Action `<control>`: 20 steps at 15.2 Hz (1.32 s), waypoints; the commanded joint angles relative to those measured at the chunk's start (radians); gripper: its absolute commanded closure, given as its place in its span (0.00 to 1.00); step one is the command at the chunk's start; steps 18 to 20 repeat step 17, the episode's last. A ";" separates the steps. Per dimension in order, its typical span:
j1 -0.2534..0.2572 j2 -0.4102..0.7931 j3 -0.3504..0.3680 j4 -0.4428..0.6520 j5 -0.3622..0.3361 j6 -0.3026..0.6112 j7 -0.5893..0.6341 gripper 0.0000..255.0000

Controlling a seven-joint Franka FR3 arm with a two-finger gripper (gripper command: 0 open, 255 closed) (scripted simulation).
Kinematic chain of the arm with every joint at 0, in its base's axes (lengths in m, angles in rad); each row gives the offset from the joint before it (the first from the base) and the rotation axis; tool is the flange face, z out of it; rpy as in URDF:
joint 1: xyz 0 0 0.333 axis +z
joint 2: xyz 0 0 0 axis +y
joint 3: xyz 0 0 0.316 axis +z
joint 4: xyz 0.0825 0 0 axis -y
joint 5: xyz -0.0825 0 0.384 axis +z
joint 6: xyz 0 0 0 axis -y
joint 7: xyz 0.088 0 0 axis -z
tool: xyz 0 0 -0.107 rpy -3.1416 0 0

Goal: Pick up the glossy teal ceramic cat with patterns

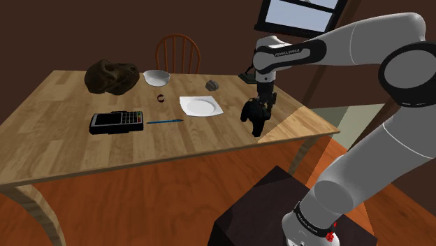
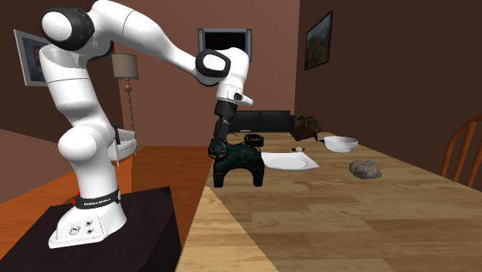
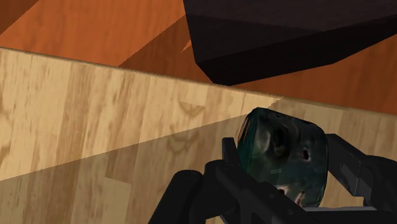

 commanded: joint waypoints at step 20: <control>0.003 -0.025 0.009 0.176 0.002 -0.201 -0.023 1.00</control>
